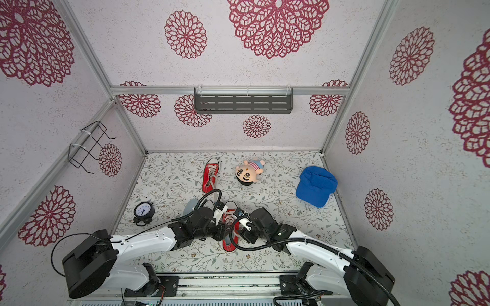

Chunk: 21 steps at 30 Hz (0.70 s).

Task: Remove the insole from the shoe
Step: Untie the shoelace on the shoe.

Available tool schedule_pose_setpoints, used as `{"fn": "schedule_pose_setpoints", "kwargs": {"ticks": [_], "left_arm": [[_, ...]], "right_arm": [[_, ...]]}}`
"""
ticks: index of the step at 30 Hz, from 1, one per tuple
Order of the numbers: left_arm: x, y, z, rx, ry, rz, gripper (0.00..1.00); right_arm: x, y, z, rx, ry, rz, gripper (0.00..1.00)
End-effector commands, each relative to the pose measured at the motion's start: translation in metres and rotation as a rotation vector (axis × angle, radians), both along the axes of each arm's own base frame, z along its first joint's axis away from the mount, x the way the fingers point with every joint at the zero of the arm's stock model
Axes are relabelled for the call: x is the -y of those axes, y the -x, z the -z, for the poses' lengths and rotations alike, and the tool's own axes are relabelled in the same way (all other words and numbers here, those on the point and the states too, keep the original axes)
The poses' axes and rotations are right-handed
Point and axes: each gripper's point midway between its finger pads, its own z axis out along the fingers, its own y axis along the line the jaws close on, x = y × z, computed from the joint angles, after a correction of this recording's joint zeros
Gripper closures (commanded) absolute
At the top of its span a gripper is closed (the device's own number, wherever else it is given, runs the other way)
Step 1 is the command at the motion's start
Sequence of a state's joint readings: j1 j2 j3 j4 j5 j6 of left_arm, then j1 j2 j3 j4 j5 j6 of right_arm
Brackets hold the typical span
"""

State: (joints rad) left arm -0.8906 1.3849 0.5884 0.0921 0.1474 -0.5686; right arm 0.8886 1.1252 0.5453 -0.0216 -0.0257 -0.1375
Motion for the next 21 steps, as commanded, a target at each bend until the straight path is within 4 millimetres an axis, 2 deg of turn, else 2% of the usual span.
{"fn": "schedule_pose_setpoints", "kwargs": {"ticks": [1, 5, 13, 21], "left_arm": [[0.007, -0.001, -0.006, 0.02, 0.001, 0.02, 0.7], [0.01, -0.002, -0.007, 0.028, 0.013, 0.025, 0.75], [0.018, -0.002, -0.007, 0.021, 0.034, 0.048, 0.75], [0.014, -0.004, -0.011, 0.043, 0.034, 0.037, 0.92]], "right_arm": [[-0.001, -0.007, -0.014, 0.035, -0.036, 0.03, 0.34], [-0.003, -0.006, -0.014, 0.027, -0.039, 0.02, 0.33], [-0.004, -0.005, -0.013, 0.024, -0.034, 0.01, 0.33], [-0.005, -0.005, -0.012, 0.02, -0.026, 0.005, 0.33]]}}
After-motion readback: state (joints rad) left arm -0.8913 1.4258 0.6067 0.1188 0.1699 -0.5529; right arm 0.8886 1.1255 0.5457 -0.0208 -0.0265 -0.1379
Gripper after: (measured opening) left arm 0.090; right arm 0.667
